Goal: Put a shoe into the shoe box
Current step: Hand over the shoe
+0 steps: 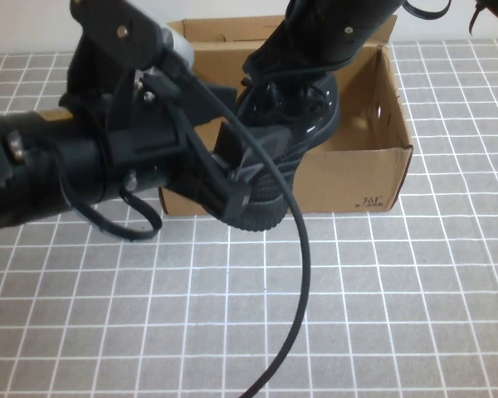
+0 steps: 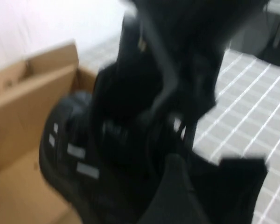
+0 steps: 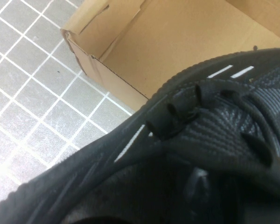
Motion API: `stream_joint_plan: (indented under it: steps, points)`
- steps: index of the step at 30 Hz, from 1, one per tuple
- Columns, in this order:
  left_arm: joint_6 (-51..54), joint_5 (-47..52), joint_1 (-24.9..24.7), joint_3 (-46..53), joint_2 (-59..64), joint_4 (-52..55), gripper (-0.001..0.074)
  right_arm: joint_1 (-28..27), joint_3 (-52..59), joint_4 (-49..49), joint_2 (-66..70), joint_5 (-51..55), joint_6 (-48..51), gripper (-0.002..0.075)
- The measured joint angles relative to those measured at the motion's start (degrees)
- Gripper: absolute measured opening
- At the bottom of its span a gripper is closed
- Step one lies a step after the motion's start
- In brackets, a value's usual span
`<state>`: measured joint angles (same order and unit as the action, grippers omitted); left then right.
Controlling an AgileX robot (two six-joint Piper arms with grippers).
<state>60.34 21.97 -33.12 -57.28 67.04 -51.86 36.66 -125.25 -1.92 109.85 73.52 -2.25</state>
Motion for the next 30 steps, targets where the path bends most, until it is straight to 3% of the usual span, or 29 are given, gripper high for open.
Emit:
stream_joint_plan:
  steps: [9, 12, 18, 23, 30]
  points:
    - [-38.9, 8.8, 0.0, 0.0, 0.0, 35.5, 0.0465, 0.0, 0.0, -0.9, 0.0, 0.0, 0.0, -0.0006]
    - [-46.5, 14.2, 0.0, -1.2, 0.0, 42.7, 0.0465, 0.0, 0.0, -1.2, 0.0, 0.0, 0.0, -0.0006]
    - [-46.4, 22.6, -1.7, -7.1, 0.0, 45.9, 0.0454, 0.0, 0.0, -1.3, 0.0, 0.0, -0.1, -0.0006]
    - [-43.8, 18.2, -6.4, -8.5, 0.3, 49.1, 0.0442, 0.0, 0.0, -1.3, 0.2, -2.4, -1.7, -0.0006]
    - [-48.8, 11.9, -6.9, -8.6, 2.8, 56.1, 0.0442, -0.7, 0.0, -1.3, 0.9, -4.6, -3.9, -0.0006]
